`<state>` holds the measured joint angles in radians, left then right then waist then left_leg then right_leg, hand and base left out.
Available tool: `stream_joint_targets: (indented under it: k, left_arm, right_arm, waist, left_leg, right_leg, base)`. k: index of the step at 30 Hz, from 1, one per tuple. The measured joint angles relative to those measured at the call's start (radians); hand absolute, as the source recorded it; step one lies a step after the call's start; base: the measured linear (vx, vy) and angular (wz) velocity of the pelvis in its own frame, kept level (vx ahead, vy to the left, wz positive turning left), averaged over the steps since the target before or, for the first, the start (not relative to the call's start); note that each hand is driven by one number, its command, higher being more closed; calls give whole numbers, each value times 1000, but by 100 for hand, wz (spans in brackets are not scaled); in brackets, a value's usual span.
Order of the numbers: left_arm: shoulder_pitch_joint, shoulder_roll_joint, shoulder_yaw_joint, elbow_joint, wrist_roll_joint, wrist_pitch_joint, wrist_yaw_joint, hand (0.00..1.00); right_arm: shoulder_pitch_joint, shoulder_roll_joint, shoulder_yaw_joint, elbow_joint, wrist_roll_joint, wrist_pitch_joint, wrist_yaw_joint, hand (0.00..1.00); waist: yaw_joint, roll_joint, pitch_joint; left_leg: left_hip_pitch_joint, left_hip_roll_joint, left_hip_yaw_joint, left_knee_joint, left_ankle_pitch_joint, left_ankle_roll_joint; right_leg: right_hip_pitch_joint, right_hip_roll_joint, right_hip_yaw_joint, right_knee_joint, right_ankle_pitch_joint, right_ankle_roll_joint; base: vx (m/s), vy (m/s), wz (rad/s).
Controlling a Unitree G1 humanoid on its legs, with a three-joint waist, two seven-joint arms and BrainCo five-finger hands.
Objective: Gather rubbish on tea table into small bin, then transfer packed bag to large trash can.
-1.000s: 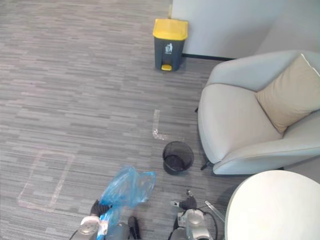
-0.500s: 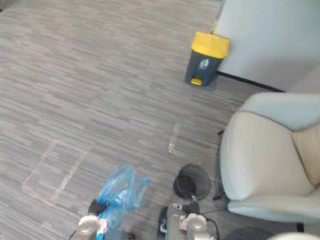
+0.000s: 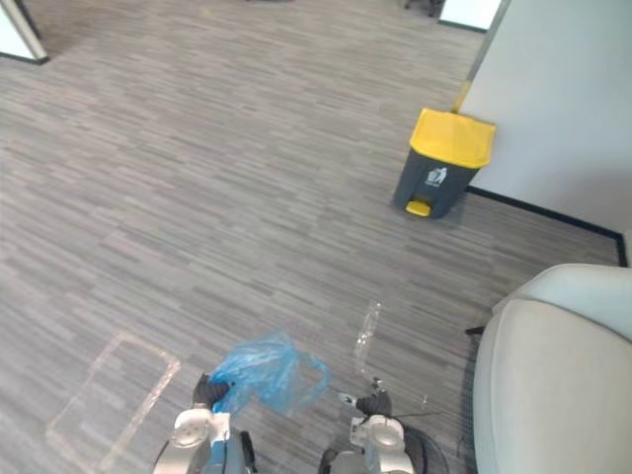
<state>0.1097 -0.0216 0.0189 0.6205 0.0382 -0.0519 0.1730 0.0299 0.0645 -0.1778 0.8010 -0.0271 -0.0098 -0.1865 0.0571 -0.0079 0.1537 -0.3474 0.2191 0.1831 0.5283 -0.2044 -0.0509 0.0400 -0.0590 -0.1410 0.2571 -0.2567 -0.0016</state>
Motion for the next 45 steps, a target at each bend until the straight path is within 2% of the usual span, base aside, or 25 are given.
stream_joint_targets:
  k: [1, 3, 8, 10, 13, 14, 15, 16, 17, 20, 23, 24, 26, 28, 30, 31, 33, 34, 35, 37, 39, 40, 41, 42, 45]
  left_arm:
    - [1, 9, -4, 26, 0, 0, 0, 100]
    - [-17, 22, -6, 41, 0, 10, 0, 100]
    - [14, 54, -63, 38, -1, 17, 3, 100]
    - [14, 60, -74, 38, -2, 18, 21, 100]
    - [7, 59, -75, 45, -2, 18, 22, 100]
    - [-13, 64, -75, 70, -2, 17, 22, 100]
    - [-26, 75, -74, 93, -2, 16, 21, 100]
    - [-39, 81, -74, 118, -2, 15, 21, 100]
    - [-55, 76, -70, 147, -1, 17, 20, 100]
    - [-74, 61, -43, 165, 0, 15, 21, 100]
    - [-69, 27, -24, 145, 0, 12, 19, 100]
    - [-50, 2, -8, 130, -1, 10, 18, 100]
    - [-47, -12, 0, 113, -2, 10, 16, 100]
    - [-23, -9, 9, 81, -5, 10, 17, 100]
    - [0, -11, 14, 58, -4, 10, 17, 100]
    - [1, -13, 18, 57, -4, 10, 17, 100]
    - [-2, -21, 31, 69, -5, 10, 16, 100]
    - [-4, -16, 37, 70, -6, 11, 17, 100]
    - [-11, 3, 41, 65, -10, 9, 19, 100]
    - [-13, 10, 39, 63, -12, 9, 18, 100]
    - [-2, 11, 31, 62, -13, 10, 19, 100]
    - [8, 16, 19, 63, -13, 12, 19, 100]
    - [13, 31, -12, 64, -14, 12, 19, 100]
    - [13, 46, -28, 64, -18, 13, 20, 100]
    - [8, 63, -28, 74, -22, 14, 21, 100]
  right_arm:
    - [1, -3, -4, 21, 2, 9, -8, 0]
    - [14, -3, -10, 13, -1, 11, -6, 0]
    - [31, -4, -2, -1, -12, 12, -2, 0]
    - [39, -3, -5, 0, -13, 19, -3, 0]
    - [23, -4, -5, 0, -15, 15, -5, 0]
    - [16, -6, -5, 4, -15, 14, -5, 0]
    - [10, -7, -3, 21, -15, 14, -5, 0]
    - [8, -19, -3, 43, -13, 14, -2, 0]
    - [-24, -37, -2, 69, -20, 14, -2, 0]
    - [-57, -52, -27, 97, -43, 18, -3, 0]
    - [-7, -56, -3, 78, -42, 18, 0, 0]
    - [-14, -55, 13, 76, -41, 17, 0, 0]
    - [-26, -47, 27, 76, -39, 17, 1, 0]
    - [-31, -23, 27, 76, -39, 17, 0, 0]
    - [-18, -8, 31, 74, -39, 19, 0, 0]
    - [-12, -7, 24, 74, -39, 19, -1, 0]
    - [-3, -25, 15, 82, -40, 23, -8, 0]
    - [0, -21, 15, 82, -40, 28, -8, 0]
    - [0, -3, 10, 80, -40, 28, -8, 0]
    - [-2, -4, -5, 77, -42, 26, -7, 0]
    - [-17, -5, -13, 76, -47, 23, -6, 0]
    - [-12, -4, -11, 76, -50, 21, -6, 0]
    - [-8, -4, -9, 76, -50, 21, -5, 0]
    - [7, -4, -5, 66, -47, 24, -3, 0]
    - [8, -8, -5, 48, -51, 17, -4, 0]
  waist:
    - [3, -10, -11]
    - [-8, -40, -23]
    - [-7, -29, -14]
    - [-23, -32, -11]
    - [-51, -33, -9]
    - [-60, -34, -9]
    - [-65, -43, -13]
    - [-72, -43, -12]
    - [-61, -4, -11]
    - [-66, 12, 0]
    - [-71, 26, 4]
    - [-63, 33, 5]
    - [-50, 42, 6]
    - [-37, 21, 14]
    - [-16, 7, 24]
    - [-11, 6, 23]
    - [-1, 16, 16]
    - [-1, 5, 9]
    - [0, -31, -2]
    - [1, -37, -6]
    - [4, -27, -2]
    - [1, -23, -2]
    - [-5, -20, 0]
    - [-14, -16, 4]
    - [-25, -22, 5]
  left_leg:
    - [0, -24, -16, -18, 57, -28]
    - [34, -62, 19, -30, 7, -13]
    - [238, -86, 164, -90, -117, 22]
    - [301, -95, 169, -142, -127, 14]
    - [407, -85, 195, -223, -133, -8]
    - [455, -87, 195, -269, -131, -11]
    - [498, -101, 188, -311, -128, -27]
    - [528, -107, 168, -335, -129, -43]
    - [539, -77, 145, -352, -117, -38]
    - [556, -80, 69, -335, 5, -48]
    - [458, -12, 17, 80, 131, -84]
    - [350, 37, 15, 330, 133, -77]
    - [234, 73, 35, 501, 41, -39]
    - [157, 79, 72, 494, -20, -22]
    - [72, 64, 88, 333, -58, 0]
    - [67, 57, 95, 251, -56, 1]
    - [83, 10, 72, -67, 57, -30]
    - [94, -3, 90, -86, 55, -29]
    - [122, -47, 107, -122, 49, -21]
    - [143, -74, 132, -119, 13, -2]
    - [219, -91, 176, -155, -34, 6]
    - [257, -98, 193, -174, -47, 7]
    - [300, -107, 201, -192, -64, 13]
    - [330, -108, 208, -197, -87, 21]
    - [404, -103, 208, -220, -115, 1]
  right_leg:
    - [-1, -24, 57, 7, -39, 59]
    - [-8, -71, 79, 45, -39, 60]
    - [-259, -129, 152, 611, 44, 159]
    - [-343, -129, 76, 689, 14, 108]
    - [-455, -96, -59, 552, -16, 49]
    - [-474, -73, -99, 397, 16, 30]
    - [-466, -49, -119, 199, 115, 22]
    - [-443, -31, -125, 148, 222, -92]
    - [-420, 5, -143, 127, 227, -89]
    - [-386, 0, -149, 172, 144, -105]
    - [-194, 30, -174, 75, 100, -87]
    - [-132, 53, -154, 15, 87, -94]
    - [-74, 68, -112, -24, 72, -102]
    - [-23, 62, -64, -53, 67, -81]
    - [32, 32, -7, -75, 47, -38]
    - [36, 21, 6, -72, 39, -21]
    - [47, -4, 55, -45, -11, 58]
    - [45, -16, 63, -50, -4, 61]
    - [45, -47, 66, -73, 21, 79]
    - [50, -77, 65, -54, 24, 79]
    - [-18, -102, 107, 137, 26, 98]
    - [-69, -116, 117, 268, 40, 129]
    - [-149, -137, 118, 449, 77, 194]
    - [-212, -151, 106, 569, 71, 180]
    - [-319, -153, 15, 651, 6, 103]
  base:
    - [350, 357, -58]
    - [354, 328, -48]
    - [306, 218, -71]
    - [339, 29, -13]
    - [488, -80, -5]
    - [488, -126, 18]
    - [556, -129, 28]
    - [568, -93, -1]
    - [642, -119, -20]
    - [473, -131, -1]
    - [450, -100, 6]
    - [275, 65, -43]
    - [311, 110, -65]
    - [314, 128, -71]
    - [342, 214, -70]
    - [362, 284, -55]
    - [384, 329, -41]
    - [439, 339, -28]
    - [397, 253, -11]
    - [351, 195, -22]
    - [269, 181, -60]
    - [262, 137, -45]
    - [301, 81, -17]
    - [312, 55, -6]
    - [352, -35, 3]
